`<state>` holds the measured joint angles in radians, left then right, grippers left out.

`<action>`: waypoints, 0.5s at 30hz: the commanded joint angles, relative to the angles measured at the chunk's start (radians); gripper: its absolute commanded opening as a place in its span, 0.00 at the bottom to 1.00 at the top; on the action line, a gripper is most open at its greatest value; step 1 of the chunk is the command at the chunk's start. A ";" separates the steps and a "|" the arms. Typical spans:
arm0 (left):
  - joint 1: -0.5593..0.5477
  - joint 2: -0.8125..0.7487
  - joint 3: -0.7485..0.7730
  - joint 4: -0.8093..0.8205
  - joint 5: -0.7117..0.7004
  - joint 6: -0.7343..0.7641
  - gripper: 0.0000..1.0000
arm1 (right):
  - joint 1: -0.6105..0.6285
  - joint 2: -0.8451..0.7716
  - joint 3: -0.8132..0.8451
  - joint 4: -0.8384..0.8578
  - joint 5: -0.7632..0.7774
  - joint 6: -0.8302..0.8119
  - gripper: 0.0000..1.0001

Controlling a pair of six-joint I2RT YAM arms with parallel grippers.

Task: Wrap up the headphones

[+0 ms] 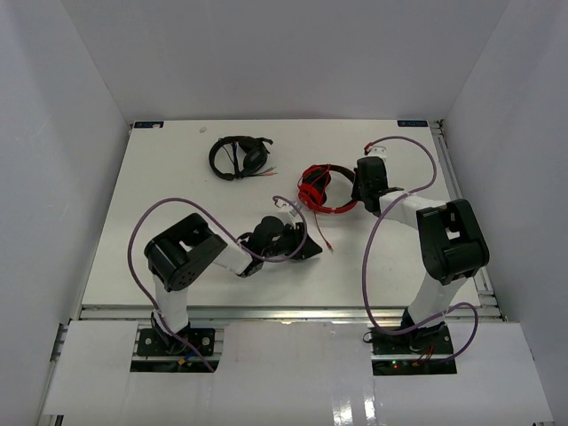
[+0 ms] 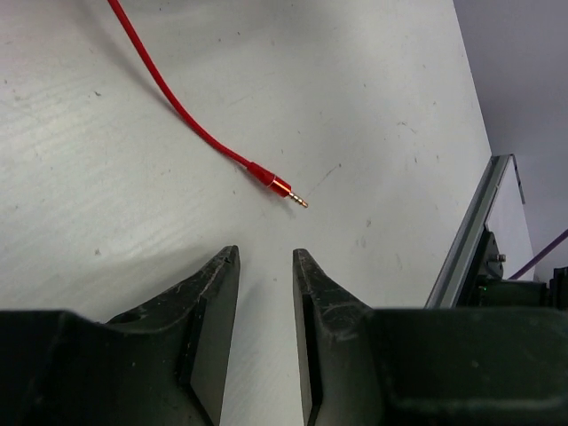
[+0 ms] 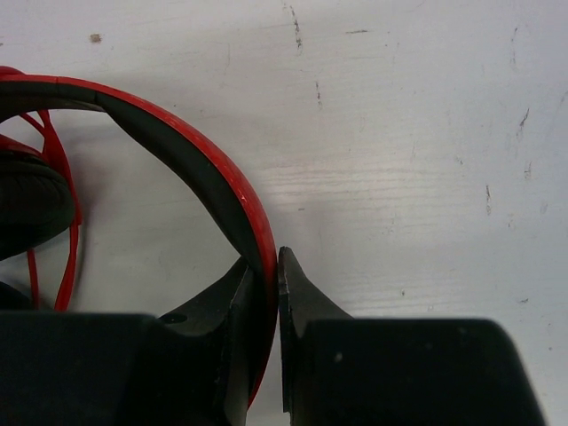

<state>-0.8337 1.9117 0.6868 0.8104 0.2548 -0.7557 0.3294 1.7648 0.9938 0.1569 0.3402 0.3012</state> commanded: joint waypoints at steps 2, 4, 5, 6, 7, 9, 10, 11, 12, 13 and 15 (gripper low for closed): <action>-0.005 -0.238 -0.041 -0.173 -0.009 0.110 0.51 | 0.000 -0.066 -0.071 0.201 0.006 -0.093 0.25; -0.005 -0.308 -0.047 -0.255 -0.022 0.151 0.57 | 0.000 -0.079 -0.094 0.220 -0.017 -0.126 0.37; -0.005 -0.351 -0.049 -0.299 -0.035 0.171 0.60 | 0.000 -0.085 -0.105 0.230 -0.027 -0.143 0.44; -0.004 -0.405 -0.050 -0.341 -0.048 0.197 0.63 | 0.000 -0.092 -0.114 0.242 -0.034 -0.163 0.51; -0.004 -0.458 -0.049 -0.383 -0.064 0.226 0.65 | 0.000 -0.095 -0.118 0.248 -0.044 -0.179 0.57; -0.004 -0.542 -0.034 -0.458 -0.088 0.292 0.67 | 0.000 -0.121 -0.122 0.244 -0.063 -0.209 0.71; -0.004 -0.606 -0.026 -0.492 -0.107 0.317 0.68 | -0.001 -0.135 -0.126 0.240 -0.083 -0.219 0.76; -0.004 -0.649 -0.016 -0.555 -0.118 0.342 0.69 | 0.000 -0.165 -0.132 0.234 -0.093 -0.227 0.80; -0.003 -0.683 -0.003 -0.605 -0.131 0.372 0.70 | -0.001 -0.192 -0.134 0.224 -0.100 -0.243 0.85; -0.002 -0.717 0.011 -0.648 -0.145 0.403 0.71 | -0.002 -0.217 -0.135 0.212 -0.106 -0.263 0.89; 0.000 -0.788 0.038 -0.747 -0.180 0.462 0.74 | -0.010 -0.278 -0.127 0.164 -0.147 -0.299 0.97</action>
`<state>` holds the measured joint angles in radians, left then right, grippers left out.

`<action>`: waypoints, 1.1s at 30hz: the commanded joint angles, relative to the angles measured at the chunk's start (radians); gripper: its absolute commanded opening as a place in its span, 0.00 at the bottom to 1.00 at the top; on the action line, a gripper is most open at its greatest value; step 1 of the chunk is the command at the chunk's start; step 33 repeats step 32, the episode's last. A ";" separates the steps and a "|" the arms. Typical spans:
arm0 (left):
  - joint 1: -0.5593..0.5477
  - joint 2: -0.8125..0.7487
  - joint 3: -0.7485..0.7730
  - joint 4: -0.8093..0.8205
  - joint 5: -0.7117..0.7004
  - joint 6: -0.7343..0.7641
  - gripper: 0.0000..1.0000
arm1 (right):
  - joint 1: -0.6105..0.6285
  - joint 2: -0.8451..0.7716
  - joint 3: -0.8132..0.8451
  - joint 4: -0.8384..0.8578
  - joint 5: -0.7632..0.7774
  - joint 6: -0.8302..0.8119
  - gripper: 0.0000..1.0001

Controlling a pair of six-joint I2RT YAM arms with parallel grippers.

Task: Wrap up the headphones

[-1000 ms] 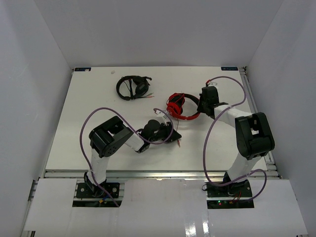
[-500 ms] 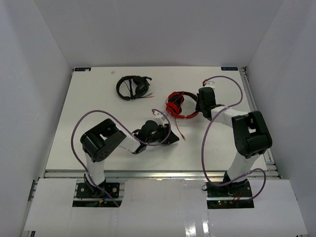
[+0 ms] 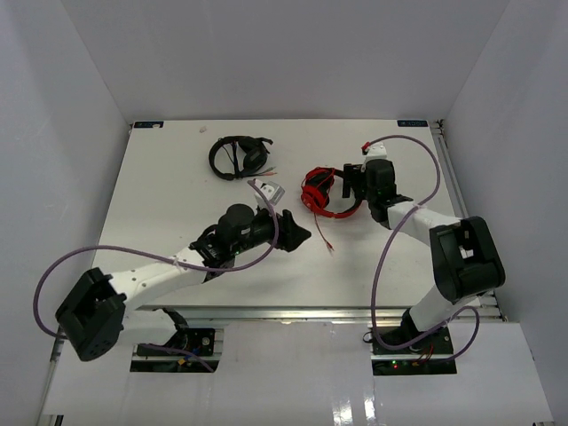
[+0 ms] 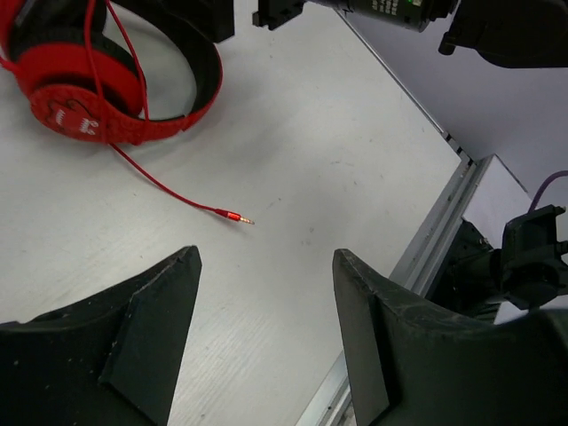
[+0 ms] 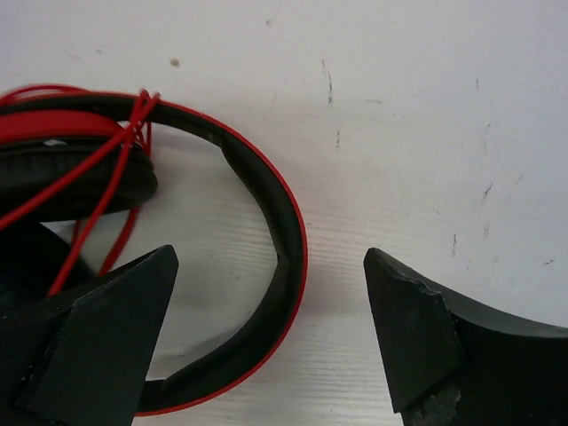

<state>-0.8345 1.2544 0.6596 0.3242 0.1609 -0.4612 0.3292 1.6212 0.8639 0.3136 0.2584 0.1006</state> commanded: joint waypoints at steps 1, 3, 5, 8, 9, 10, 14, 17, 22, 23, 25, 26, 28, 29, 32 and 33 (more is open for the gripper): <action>0.002 -0.176 0.075 -0.335 -0.112 0.191 0.75 | -0.020 -0.181 0.015 -0.066 -0.139 -0.155 0.97; 0.003 -0.255 0.081 -0.443 -0.145 0.239 0.78 | -0.030 -0.270 0.055 -0.228 -0.311 -0.267 0.94; 0.005 -0.333 0.062 -0.499 -0.183 0.287 0.83 | -0.031 -0.360 0.044 -0.322 -0.382 -0.280 0.90; 0.005 -0.467 -0.012 -0.529 -0.194 0.333 0.88 | -0.029 -0.505 0.005 -0.408 -0.360 -0.226 0.90; 0.005 -0.503 -0.044 -0.532 -0.201 0.339 0.88 | -0.030 -0.545 -0.025 -0.416 -0.329 -0.224 0.90; 0.005 -0.543 -0.052 -0.533 -0.204 0.342 0.88 | -0.030 -0.594 -0.047 -0.415 -0.315 -0.233 0.90; 0.005 -0.696 -0.123 -0.521 -0.215 0.346 0.94 | -0.042 -0.775 -0.143 -0.418 -0.105 -0.285 0.90; 0.002 -0.738 -0.130 -0.519 -0.215 0.352 0.95 | -0.073 -0.813 -0.162 -0.459 -0.067 -0.277 0.90; 0.002 -0.737 -0.123 -0.532 -0.209 0.358 0.98 | -0.146 -0.845 -0.184 -0.512 -0.225 -0.285 0.90; 0.002 -0.734 -0.120 -0.537 -0.218 0.358 0.98 | -0.157 -0.851 -0.189 -0.521 -0.249 -0.292 0.90; 0.002 -0.736 -0.116 -0.548 -0.246 0.356 0.98 | -0.171 -0.856 -0.192 -0.540 -0.304 -0.309 0.90; 0.002 -0.743 -0.115 -0.552 -0.262 0.353 0.98 | -0.174 -0.857 -0.194 -0.549 -0.315 -0.315 0.90; 0.002 -0.750 -0.117 -0.556 -0.269 0.350 0.98 | -0.180 -0.856 -0.200 -0.553 -0.318 -0.318 0.90; 0.002 -0.756 -0.118 -0.556 -0.269 0.348 0.98 | -0.182 -0.857 -0.202 -0.553 -0.318 -0.319 0.90; 0.000 -0.764 -0.118 -0.556 -0.269 0.348 0.98 | -0.188 -0.859 -0.204 -0.550 -0.329 -0.318 0.90; 0.000 -0.764 -0.118 -0.556 -0.269 0.348 0.98 | -0.188 -0.859 -0.204 -0.550 -0.329 -0.318 0.90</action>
